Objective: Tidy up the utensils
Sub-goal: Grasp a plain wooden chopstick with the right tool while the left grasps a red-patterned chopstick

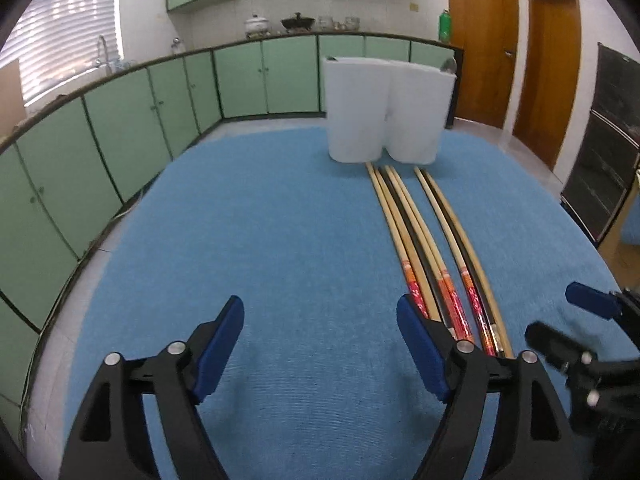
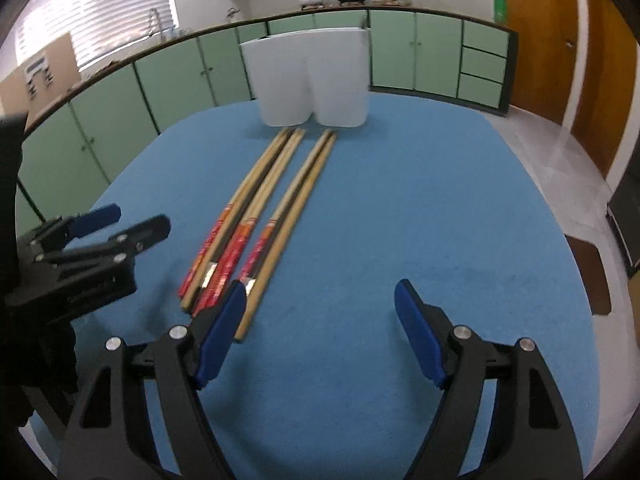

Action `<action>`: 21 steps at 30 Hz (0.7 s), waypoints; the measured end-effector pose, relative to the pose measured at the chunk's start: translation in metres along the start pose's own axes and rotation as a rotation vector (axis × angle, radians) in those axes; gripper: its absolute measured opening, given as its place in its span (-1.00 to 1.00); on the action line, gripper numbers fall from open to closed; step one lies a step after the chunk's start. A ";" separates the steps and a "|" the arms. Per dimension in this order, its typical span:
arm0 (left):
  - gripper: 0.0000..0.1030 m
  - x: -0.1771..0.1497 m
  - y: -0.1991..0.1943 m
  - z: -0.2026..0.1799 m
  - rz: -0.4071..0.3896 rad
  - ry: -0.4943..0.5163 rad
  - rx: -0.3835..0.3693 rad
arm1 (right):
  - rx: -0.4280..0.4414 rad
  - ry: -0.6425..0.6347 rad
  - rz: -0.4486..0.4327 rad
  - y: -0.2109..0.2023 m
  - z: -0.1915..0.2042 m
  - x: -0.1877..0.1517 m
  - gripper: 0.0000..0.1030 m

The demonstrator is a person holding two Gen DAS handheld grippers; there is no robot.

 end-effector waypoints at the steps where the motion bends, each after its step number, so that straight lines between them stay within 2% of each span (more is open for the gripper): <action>1: 0.52 0.000 -0.001 0.000 0.005 -0.002 0.000 | 0.010 -0.003 0.003 0.000 -0.002 0.001 0.44; 6: 0.52 -0.012 0.001 -0.004 0.056 -0.011 -0.015 | -0.007 -0.052 0.080 0.011 0.008 -0.004 0.42; 15: 0.52 -0.013 0.002 -0.001 0.077 -0.029 -0.021 | -0.095 0.025 0.058 0.007 -0.022 0.000 0.40; 18: 0.54 -0.011 0.000 -0.005 0.073 -0.015 -0.026 | -0.056 0.013 0.052 0.006 -0.020 -0.001 0.25; 20: 0.54 -0.011 -0.001 -0.007 0.070 -0.006 -0.044 | -0.033 -0.014 0.059 0.007 -0.013 -0.001 0.09; 21: 0.55 -0.012 -0.002 -0.008 0.067 -0.001 -0.051 | -0.023 -0.021 0.066 0.008 -0.011 -0.002 -0.07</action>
Point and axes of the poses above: each gripper's, at about its wrist camera, not at the fingertips, and y roughly the way its jaws point, z to its left, x to its top, the point moved 1 cm from there along y, roughly the way its jaws point, and after that the axes turned 5 degrees about y, right-handed, at the moved point
